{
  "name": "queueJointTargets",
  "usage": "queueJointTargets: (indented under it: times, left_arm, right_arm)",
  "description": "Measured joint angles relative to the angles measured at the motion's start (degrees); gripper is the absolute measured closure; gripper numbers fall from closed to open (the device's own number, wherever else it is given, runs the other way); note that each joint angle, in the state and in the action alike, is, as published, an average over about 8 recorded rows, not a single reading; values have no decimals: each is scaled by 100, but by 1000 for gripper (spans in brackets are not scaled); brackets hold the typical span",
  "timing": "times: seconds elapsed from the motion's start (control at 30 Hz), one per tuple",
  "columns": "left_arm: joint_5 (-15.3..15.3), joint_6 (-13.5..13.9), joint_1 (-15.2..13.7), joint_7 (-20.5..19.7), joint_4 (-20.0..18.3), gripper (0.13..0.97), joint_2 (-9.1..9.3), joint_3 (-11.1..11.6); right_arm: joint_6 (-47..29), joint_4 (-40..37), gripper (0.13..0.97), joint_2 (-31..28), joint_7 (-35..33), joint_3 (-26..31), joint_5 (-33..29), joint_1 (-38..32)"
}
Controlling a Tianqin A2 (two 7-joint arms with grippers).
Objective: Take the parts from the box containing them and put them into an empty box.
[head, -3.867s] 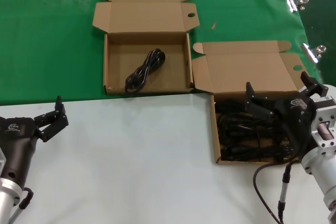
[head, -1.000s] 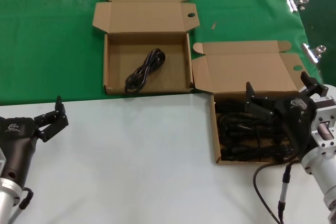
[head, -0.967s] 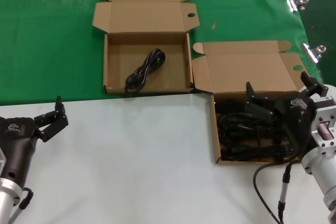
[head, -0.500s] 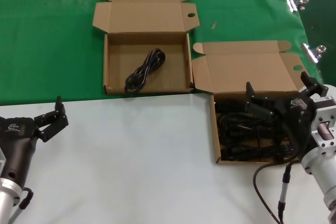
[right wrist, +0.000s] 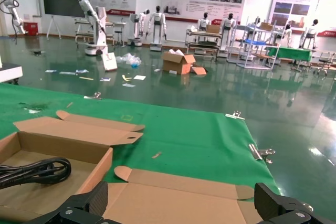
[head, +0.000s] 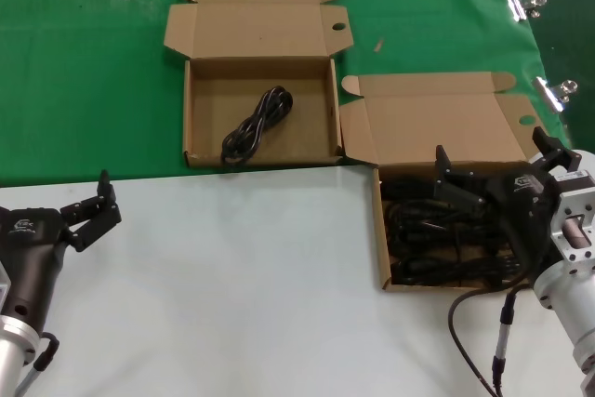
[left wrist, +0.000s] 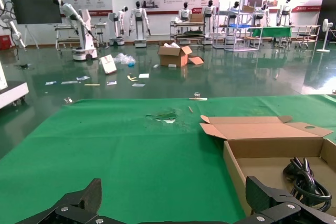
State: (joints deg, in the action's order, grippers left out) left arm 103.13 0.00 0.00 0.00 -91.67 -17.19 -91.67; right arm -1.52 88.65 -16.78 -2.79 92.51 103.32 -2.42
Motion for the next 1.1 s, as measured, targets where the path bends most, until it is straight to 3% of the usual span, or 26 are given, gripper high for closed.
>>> queueJointTargets:
  times: [1.1]
  left_arm:
    - [0, 0, 0, 0, 0, 132, 0, 0]
  right_arm:
    - [0, 0, 129, 0, 0, 0, 0, 0]
